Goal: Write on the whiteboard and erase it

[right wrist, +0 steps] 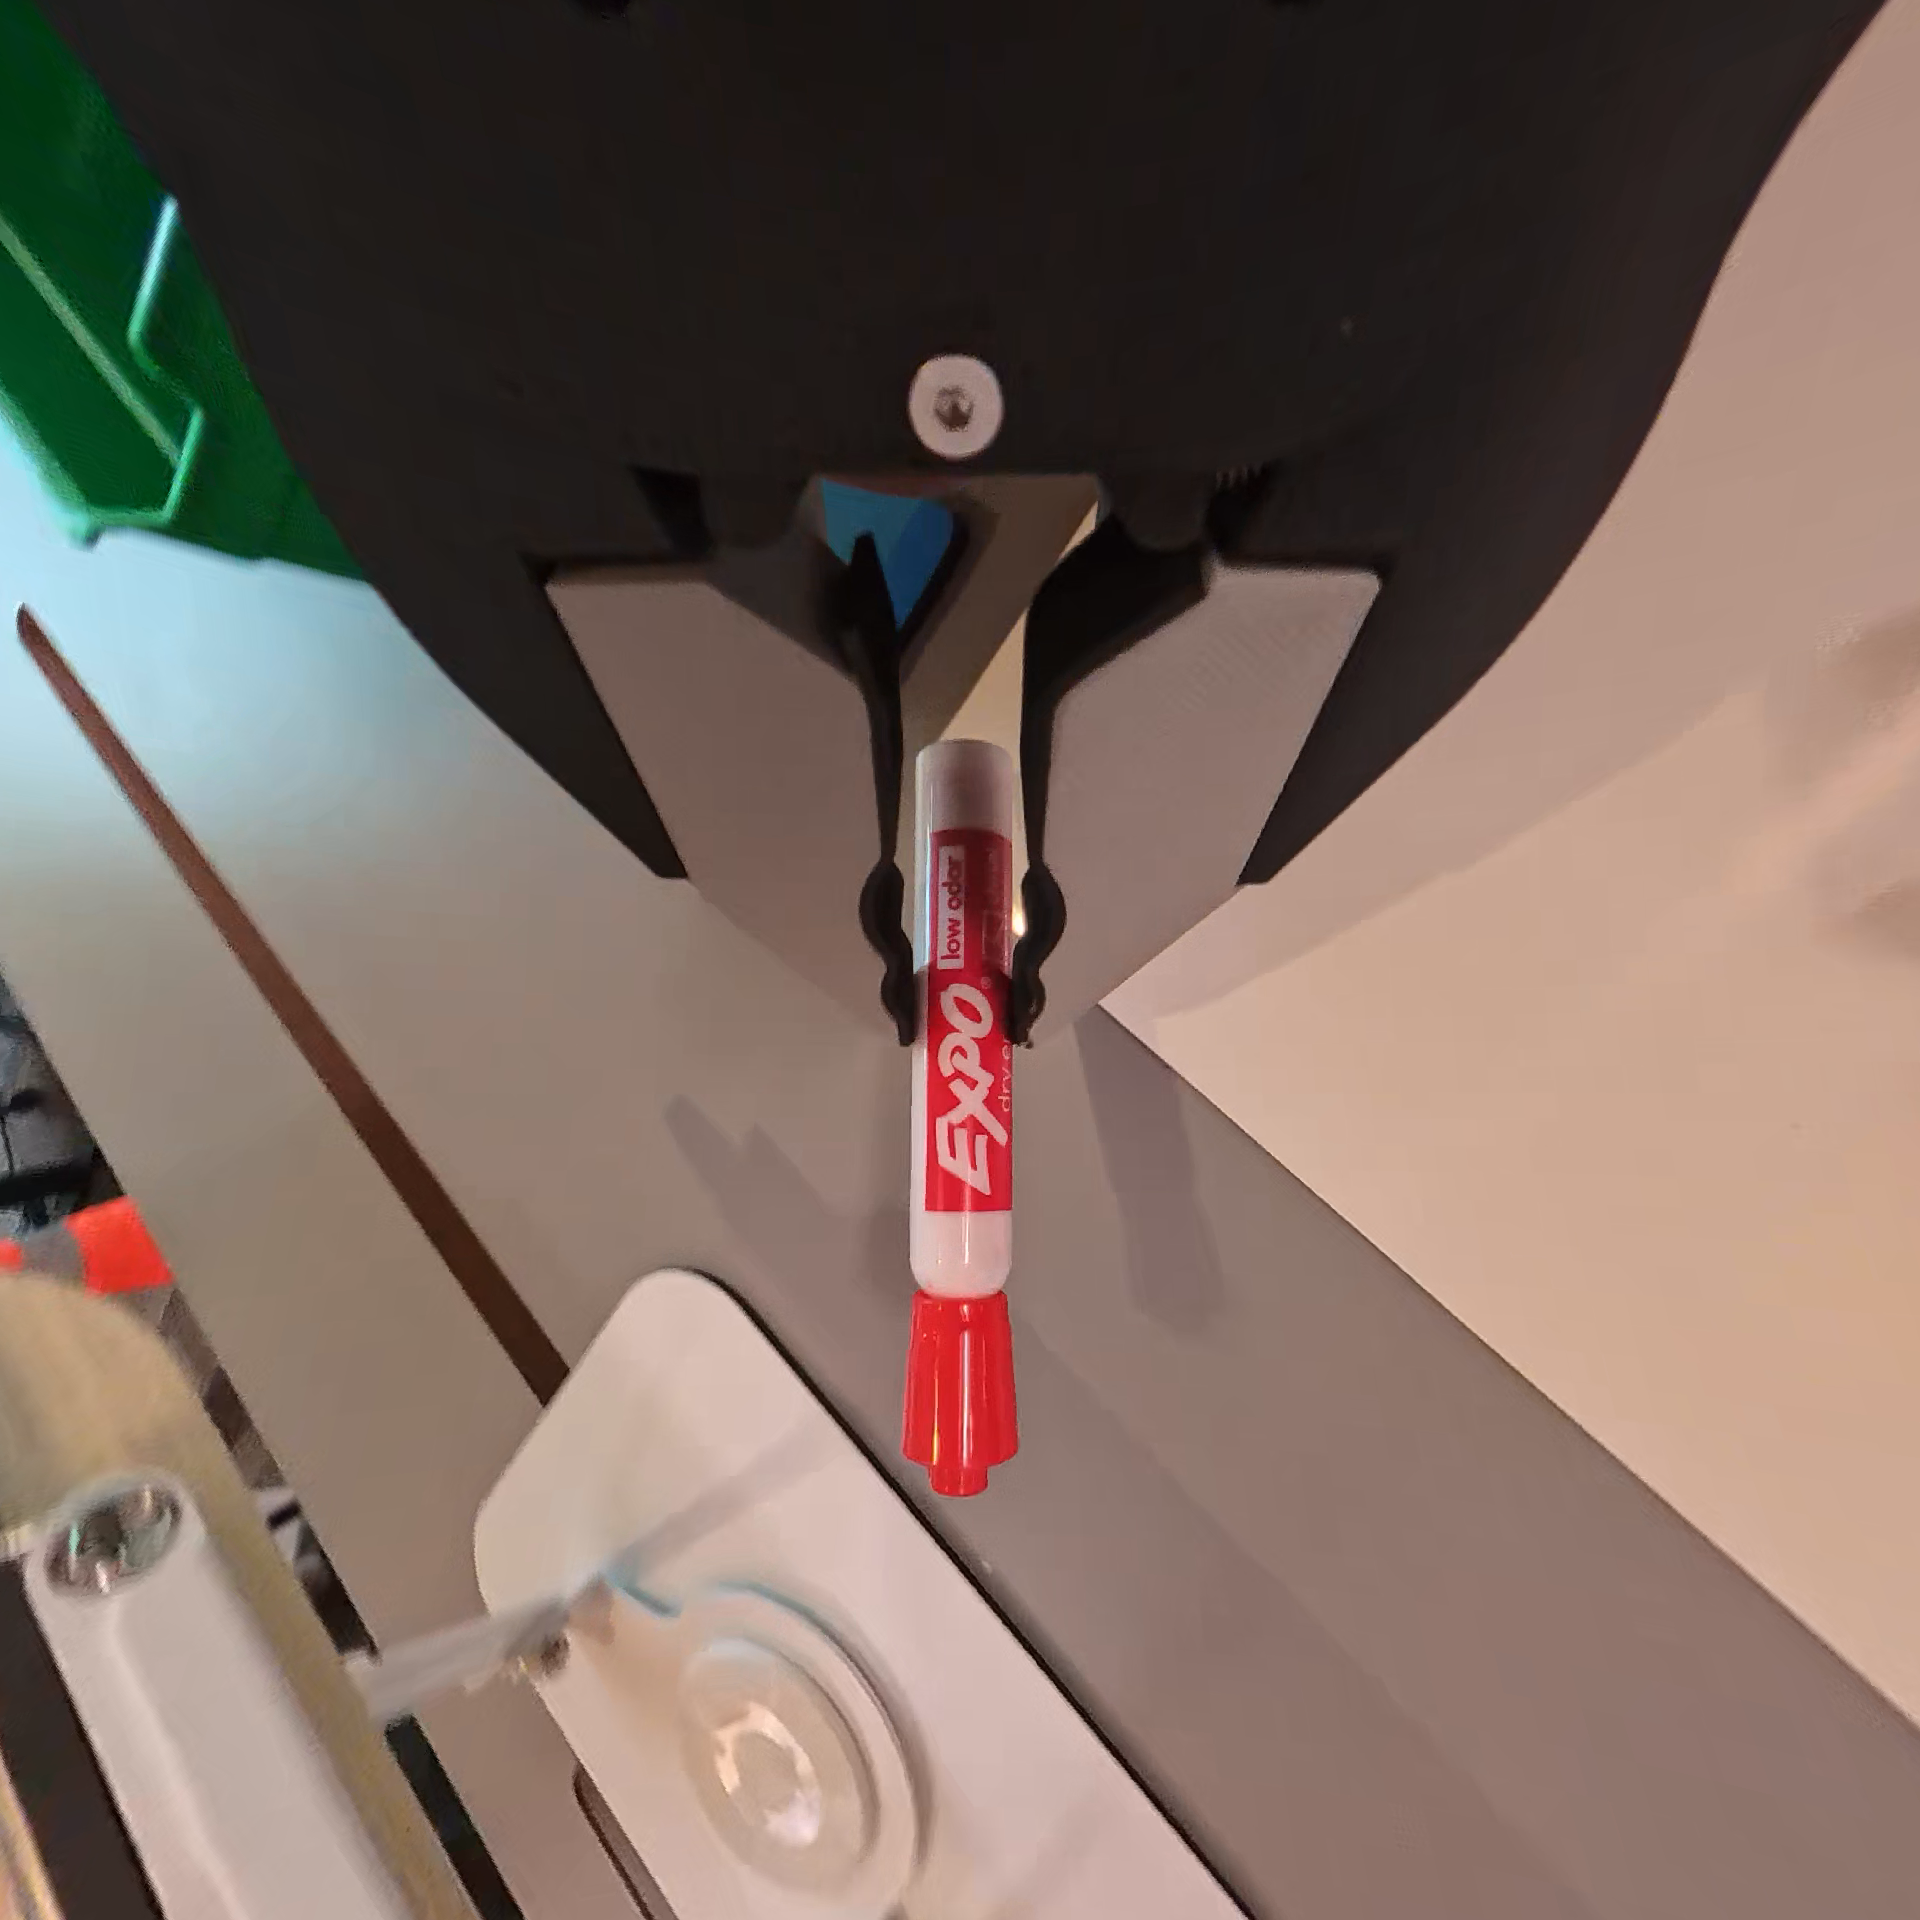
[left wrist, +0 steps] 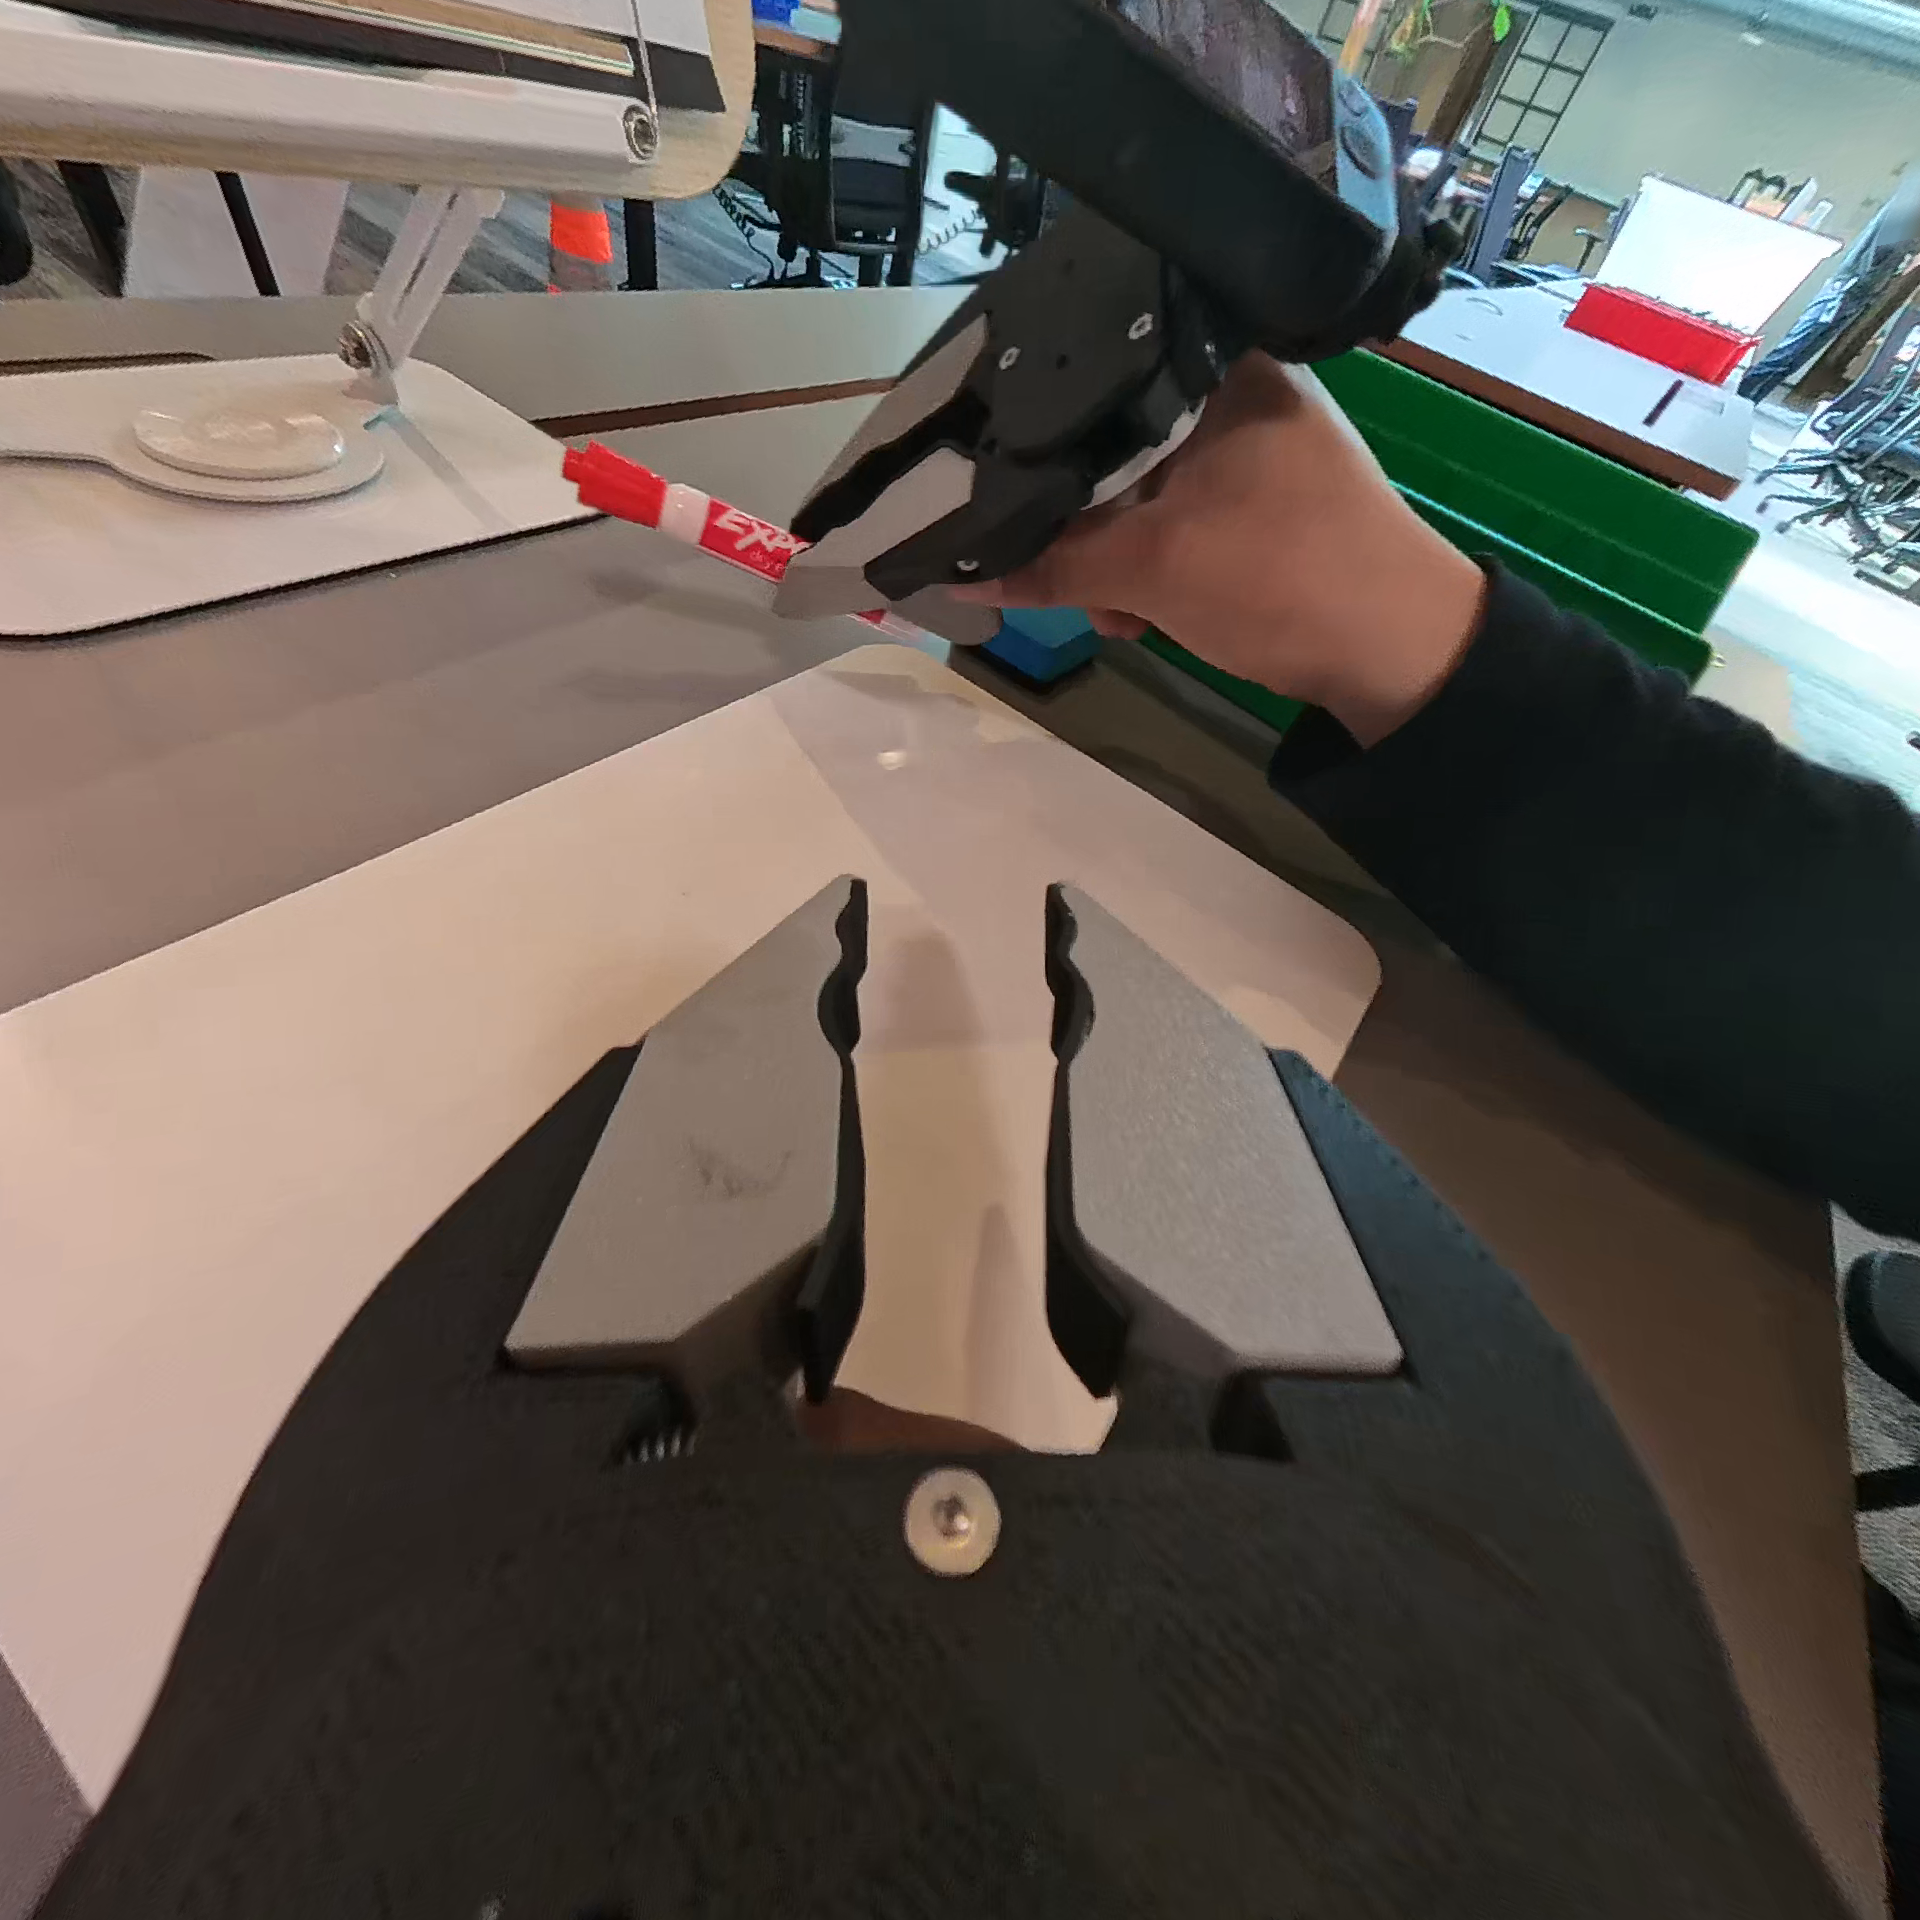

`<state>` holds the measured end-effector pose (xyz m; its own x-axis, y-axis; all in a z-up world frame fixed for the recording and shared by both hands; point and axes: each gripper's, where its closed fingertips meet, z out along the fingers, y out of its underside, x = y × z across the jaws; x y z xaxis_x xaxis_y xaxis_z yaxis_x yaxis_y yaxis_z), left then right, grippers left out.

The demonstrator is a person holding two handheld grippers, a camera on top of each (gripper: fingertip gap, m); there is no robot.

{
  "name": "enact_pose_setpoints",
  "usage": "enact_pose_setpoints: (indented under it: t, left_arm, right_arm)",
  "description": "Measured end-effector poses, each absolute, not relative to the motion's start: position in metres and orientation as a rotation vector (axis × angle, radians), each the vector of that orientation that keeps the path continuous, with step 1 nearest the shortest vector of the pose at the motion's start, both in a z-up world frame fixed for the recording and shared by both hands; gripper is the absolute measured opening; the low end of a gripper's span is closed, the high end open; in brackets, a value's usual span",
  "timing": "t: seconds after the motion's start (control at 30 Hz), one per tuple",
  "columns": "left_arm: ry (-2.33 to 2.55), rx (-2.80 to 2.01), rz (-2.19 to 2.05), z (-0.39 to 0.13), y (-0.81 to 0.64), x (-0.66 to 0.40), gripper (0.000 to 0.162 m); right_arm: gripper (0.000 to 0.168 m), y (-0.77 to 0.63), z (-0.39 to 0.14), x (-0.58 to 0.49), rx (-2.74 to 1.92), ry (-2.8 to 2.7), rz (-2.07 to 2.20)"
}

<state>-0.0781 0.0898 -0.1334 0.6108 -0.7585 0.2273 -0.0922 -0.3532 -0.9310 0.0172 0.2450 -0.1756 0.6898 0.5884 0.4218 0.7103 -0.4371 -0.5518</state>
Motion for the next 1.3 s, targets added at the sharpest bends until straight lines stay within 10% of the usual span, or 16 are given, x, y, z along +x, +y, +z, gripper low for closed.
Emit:
enact_pose_setpoints:
  t: [0.03, 1.3]
  left_arm:
    - [0.69, -1.821, -0.829, -0.133, 0.089, -0.077, 0.032]
    - [0.758, -1.786, -0.83, -0.129, 0.078, -0.068, 0.032]
  right_arm:
    - [0.015, 0.242, -0.177, 0.023, -2.189, -0.953, -0.22]
    - [0.029, 0.162, -0.195, 0.09, -2.506, -0.337, -0.015]
